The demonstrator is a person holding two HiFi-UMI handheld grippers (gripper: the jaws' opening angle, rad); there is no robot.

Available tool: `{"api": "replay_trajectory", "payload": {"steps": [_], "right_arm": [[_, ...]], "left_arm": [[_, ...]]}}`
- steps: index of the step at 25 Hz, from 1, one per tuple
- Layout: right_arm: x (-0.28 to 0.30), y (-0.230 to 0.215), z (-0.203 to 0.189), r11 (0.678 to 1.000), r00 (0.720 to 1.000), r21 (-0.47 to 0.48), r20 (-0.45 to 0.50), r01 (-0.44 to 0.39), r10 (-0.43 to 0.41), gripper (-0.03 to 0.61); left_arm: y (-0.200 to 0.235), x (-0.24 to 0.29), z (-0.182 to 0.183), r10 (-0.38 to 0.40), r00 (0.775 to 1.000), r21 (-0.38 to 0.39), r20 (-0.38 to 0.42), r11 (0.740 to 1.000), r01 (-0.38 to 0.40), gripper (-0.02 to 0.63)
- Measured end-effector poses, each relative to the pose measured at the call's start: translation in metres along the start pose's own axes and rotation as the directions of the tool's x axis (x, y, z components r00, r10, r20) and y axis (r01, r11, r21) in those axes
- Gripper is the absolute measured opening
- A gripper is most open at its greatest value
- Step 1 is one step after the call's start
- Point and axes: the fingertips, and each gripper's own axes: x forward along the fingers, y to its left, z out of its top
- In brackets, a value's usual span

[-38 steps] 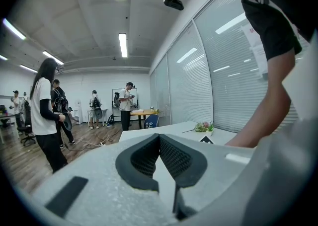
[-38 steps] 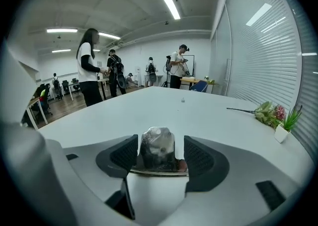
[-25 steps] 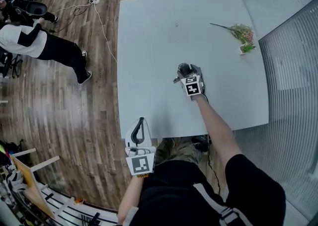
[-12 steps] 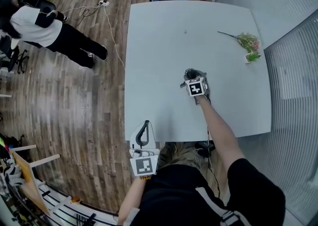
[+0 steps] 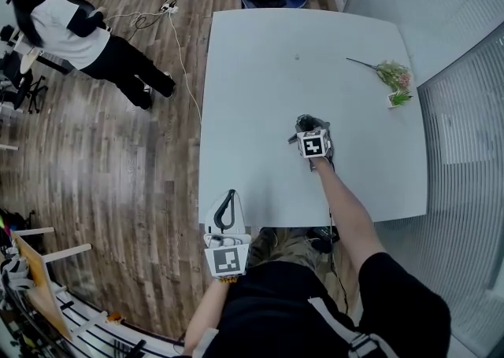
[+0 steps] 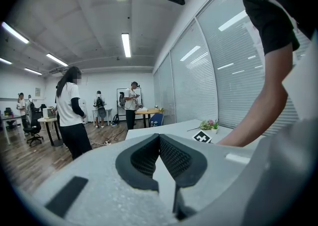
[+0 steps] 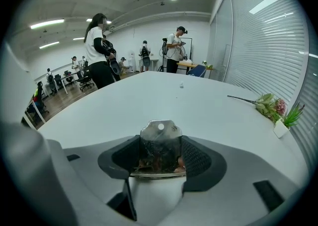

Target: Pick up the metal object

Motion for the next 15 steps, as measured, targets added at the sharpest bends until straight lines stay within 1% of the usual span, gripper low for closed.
{"api": "replay_trajectory", "payload": {"steps": [2,6,15], "right_arm": [[-0.002,-0.001,0.002,1.0,1.0,0.017,0.007,0.002,-0.002,0.261],[-0.006,-0.003,0.012,1.0,1.0,0.003,0.024,0.002,-0.002,0.261],[-0.021,-0.006,0.031,1.0,0.998,0.006,0.068,0.007,-0.007,0.261]], "left_arm": [[0.001,-0.001,0.001,-0.004,1.0,0.005,0.003,1.0,0.004,0.005],[0.001,-0.001,0.003,-0.014,1.0,0.011,0.013,1.0,0.014,0.005],[0.002,-0.002,0.011,-0.022,0.999,0.016,0.038,1.0,0.021,0.005]]}}
